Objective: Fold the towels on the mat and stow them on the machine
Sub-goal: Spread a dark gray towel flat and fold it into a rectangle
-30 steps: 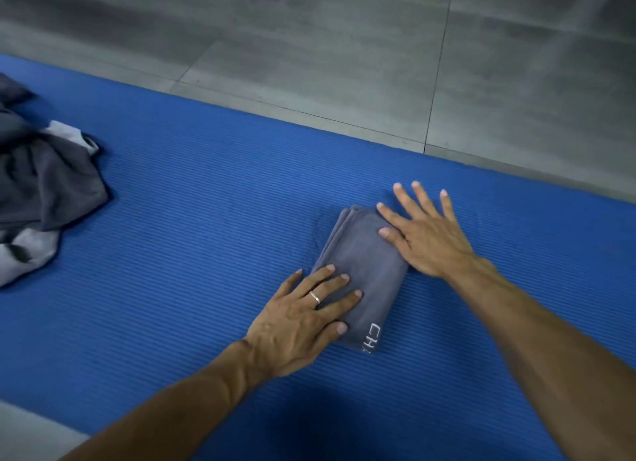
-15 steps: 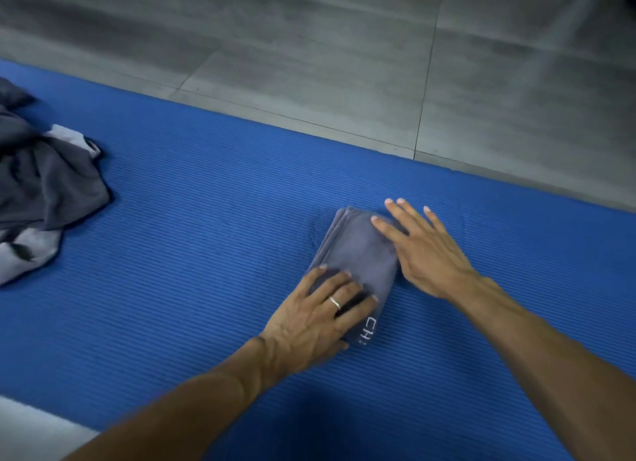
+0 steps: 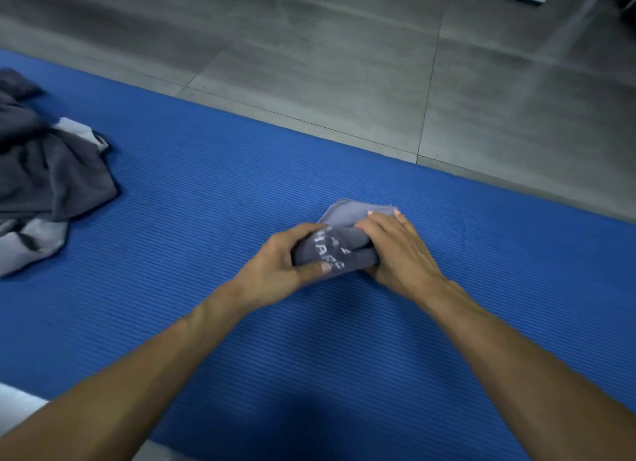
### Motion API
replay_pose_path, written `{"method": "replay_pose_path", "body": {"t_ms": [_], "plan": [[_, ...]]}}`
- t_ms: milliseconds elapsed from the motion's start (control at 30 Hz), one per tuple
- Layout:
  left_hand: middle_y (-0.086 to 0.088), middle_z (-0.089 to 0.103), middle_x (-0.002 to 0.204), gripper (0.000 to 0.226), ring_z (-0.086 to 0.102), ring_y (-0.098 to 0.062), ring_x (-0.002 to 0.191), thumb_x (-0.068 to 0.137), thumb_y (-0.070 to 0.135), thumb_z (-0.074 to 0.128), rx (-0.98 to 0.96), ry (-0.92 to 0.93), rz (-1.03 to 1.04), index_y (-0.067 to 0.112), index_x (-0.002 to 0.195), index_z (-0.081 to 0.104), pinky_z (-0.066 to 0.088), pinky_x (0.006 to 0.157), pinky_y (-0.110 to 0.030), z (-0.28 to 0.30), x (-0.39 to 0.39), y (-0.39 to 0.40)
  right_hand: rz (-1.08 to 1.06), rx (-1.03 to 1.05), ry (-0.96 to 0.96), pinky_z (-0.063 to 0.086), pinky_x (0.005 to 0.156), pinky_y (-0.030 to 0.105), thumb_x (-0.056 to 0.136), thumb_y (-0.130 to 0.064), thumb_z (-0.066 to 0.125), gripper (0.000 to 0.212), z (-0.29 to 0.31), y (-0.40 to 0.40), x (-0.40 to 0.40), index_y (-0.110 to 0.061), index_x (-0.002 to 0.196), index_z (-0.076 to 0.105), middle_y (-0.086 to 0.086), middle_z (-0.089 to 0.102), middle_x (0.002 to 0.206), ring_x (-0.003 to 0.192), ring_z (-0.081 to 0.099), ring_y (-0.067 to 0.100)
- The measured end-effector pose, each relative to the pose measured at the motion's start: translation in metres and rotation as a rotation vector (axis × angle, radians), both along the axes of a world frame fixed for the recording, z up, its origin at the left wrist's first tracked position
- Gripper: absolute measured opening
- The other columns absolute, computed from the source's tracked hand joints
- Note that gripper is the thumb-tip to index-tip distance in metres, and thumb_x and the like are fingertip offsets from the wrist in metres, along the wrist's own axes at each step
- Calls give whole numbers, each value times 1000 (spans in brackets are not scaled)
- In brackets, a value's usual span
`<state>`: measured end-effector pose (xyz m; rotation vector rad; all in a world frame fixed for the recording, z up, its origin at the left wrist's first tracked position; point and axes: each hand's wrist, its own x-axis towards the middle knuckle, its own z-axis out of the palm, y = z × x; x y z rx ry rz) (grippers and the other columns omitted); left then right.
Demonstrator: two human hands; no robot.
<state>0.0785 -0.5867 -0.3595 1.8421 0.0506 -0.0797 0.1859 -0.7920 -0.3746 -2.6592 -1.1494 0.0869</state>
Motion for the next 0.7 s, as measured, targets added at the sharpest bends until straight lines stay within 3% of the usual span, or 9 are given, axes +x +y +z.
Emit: {"method": "replay_pose_path", "body": {"t_ms": [67,133,200,333,433,533,700], "plan": [[1,69,113,45,64,-12,107,79,10,77,-166,61,85,17,121,60,50,90,-25,7,0,18,24,-3,76,29,112,41,79,-33,72,34,18,21,12,-23,108,56,-4,61,107,107,55,22],[-6,69,114,45,64,-19,109,77,13,73,-299,116,112,12,120,61,51,92,-29,12,-2,35,66,-69,151,46,89,40,78,-43,73,32,40,39,19,-29,99,53,-10,58,94,90,57,19],[-9,69,115,41,64,-20,111,81,12,70,-332,128,100,9,121,60,50,93,-29,16,-4,49,112,-164,145,44,68,37,79,-46,69,31,56,50,20,-28,88,45,-11,53,84,78,54,18],[5,72,108,26,64,-5,106,91,16,65,32,105,222,19,116,65,47,99,-29,12,-1,68,42,-199,113,39,59,34,80,-43,60,28,71,53,9,-26,83,38,-10,51,78,71,52,18],[9,70,97,21,66,-3,94,86,25,70,303,169,317,26,107,66,50,92,-27,10,-3,70,-85,-164,111,38,62,35,80,-43,61,32,75,50,-2,-26,85,35,-8,48,79,74,50,22],[11,70,94,17,66,-2,87,85,28,69,493,228,228,25,102,67,50,84,-24,25,-19,62,-233,-107,165,36,64,34,80,-43,63,35,85,44,-19,-25,85,33,-8,42,78,75,44,24],[12,70,101,22,64,-10,101,83,33,69,749,342,77,28,104,64,49,90,-33,102,-46,45,-416,-102,264,33,65,33,82,-41,63,36,149,24,-58,-22,90,34,-3,48,85,76,43,25]]}}
